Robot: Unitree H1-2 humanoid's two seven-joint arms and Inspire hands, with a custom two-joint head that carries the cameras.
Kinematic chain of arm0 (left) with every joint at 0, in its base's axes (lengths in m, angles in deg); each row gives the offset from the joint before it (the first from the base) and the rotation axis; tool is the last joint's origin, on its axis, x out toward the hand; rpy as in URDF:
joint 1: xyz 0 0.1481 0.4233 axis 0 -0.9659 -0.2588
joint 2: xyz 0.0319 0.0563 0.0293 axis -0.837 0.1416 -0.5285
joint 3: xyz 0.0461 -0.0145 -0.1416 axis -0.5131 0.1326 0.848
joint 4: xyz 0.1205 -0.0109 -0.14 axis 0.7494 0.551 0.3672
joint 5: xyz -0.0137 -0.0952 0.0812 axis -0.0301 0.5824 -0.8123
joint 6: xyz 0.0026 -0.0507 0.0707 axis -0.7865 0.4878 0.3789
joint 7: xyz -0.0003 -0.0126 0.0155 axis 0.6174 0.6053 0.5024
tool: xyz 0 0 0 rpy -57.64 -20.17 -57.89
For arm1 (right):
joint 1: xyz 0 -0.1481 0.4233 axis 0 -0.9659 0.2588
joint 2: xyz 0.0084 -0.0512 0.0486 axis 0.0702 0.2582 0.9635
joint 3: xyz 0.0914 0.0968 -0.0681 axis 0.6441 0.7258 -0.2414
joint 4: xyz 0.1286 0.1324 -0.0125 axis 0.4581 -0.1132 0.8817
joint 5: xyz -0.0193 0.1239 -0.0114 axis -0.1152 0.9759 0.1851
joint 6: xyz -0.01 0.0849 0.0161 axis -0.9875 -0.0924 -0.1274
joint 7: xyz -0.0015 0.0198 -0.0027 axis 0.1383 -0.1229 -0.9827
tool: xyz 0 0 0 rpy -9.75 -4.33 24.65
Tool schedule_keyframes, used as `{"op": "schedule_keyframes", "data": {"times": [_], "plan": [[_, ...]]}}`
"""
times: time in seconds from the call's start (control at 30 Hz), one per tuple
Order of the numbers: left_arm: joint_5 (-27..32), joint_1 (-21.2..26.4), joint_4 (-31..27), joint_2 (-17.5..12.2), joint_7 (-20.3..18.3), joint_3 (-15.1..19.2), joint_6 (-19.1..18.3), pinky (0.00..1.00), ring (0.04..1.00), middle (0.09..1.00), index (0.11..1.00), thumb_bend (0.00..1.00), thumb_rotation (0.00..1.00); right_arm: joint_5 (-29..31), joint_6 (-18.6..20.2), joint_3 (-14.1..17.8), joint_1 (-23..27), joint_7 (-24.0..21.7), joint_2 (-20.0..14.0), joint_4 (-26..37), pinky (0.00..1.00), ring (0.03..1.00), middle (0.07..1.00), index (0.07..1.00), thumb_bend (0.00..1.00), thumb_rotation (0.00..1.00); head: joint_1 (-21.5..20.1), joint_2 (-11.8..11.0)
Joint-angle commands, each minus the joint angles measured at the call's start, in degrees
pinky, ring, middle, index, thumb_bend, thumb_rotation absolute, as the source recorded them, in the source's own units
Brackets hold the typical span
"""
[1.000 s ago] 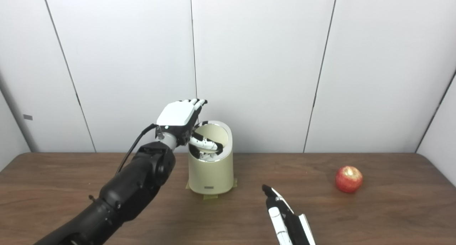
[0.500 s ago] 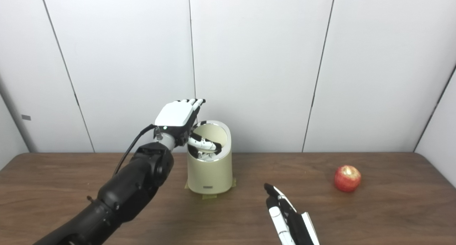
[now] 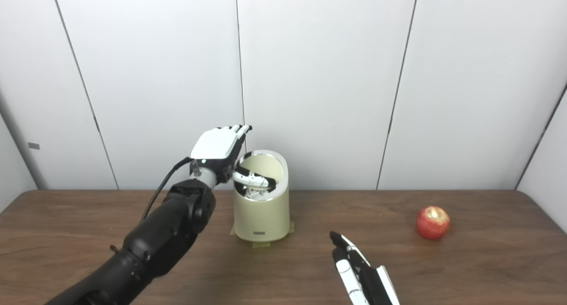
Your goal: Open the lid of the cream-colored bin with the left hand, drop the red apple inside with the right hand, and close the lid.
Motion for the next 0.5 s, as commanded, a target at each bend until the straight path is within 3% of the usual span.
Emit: {"op": "schedule_keyframes", "data": {"times": [0.0,0.1,0.23,0.33,0.47], "plan": [[-1.0,-1.9,2.2,-1.0,-2.9,-1.1,-0.5,0.99,0.969,0.975,0.965,0.99,0.02,0.2,-1.7,0.2,0.8,-0.1,-0.4,1.3,0.88,0.939,0.921,0.882,0.48,0.93,0.0,0.0],[1.4,-1.5,0.7,-0.9,-3.4,0.6,0.3,1.00,0.978,0.978,0.974,0.93,0.02,-0.1,-1.7,0.1,0.8,0.0,-0.3,1.2,0.88,0.941,0.920,0.882,0.49,0.94,0.1,-0.1],[9.8,-1.4,-2.3,0.7,-5.3,7.1,1.5,0.99,0.976,0.988,0.977,0.88,0.00,-0.7,-2.0,-0.1,0.8,0.1,-0.5,0.9,0.88,0.937,0.922,0.881,0.50,0.95,0.2,-0.1],[14.7,-0.9,-5.3,2.3,-7.6,11.2,-0.2,0.87,0.943,0.987,0.974,0.88,0.03,-1.0,-2.1,-0.1,0.7,0.1,-0.6,0.8,0.87,0.934,0.920,0.879,0.50,0.96,0.2,-0.1],[17.8,0.3,-6.7,3.4,-8.6,13.6,-0.8,0.73,0.899,0.953,0.966,0.90,0.06,-0.8,-2.3,0.0,0.8,0.1,-0.7,0.5,0.87,0.934,0.922,0.879,0.50,0.97,0.4,-0.2]]}}
